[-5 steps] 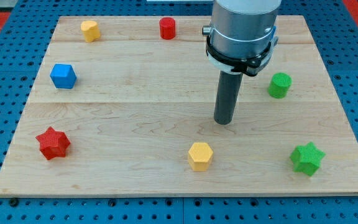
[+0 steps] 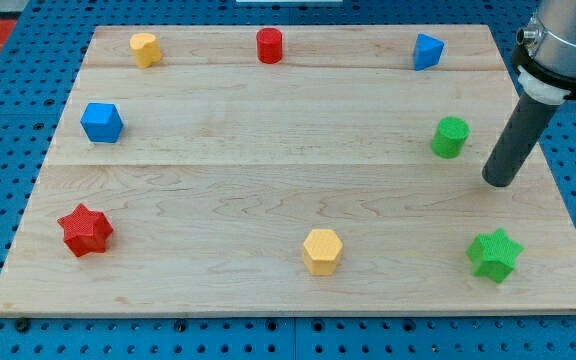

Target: Push the green circle closer to the green star

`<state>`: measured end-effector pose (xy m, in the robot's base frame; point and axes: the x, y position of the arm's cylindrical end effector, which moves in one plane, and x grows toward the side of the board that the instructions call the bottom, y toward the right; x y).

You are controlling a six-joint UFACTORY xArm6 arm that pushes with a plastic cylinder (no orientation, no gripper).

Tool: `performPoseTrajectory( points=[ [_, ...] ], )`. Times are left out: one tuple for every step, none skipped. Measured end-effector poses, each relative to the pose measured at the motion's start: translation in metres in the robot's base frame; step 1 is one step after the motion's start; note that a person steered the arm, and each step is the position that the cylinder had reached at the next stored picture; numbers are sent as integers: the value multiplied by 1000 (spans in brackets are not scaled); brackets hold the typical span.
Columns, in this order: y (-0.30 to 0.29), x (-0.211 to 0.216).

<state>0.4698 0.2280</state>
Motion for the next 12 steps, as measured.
performPoseTrajectory(
  points=[
    [0, 0],
    [10, 14],
    [11, 14],
    [10, 14],
    [10, 15],
    [10, 15],
    [21, 16],
    [54, -10],
    [33, -54],
    [2, -72],
    [-1, -82],
    [-1, -100]
  ],
)
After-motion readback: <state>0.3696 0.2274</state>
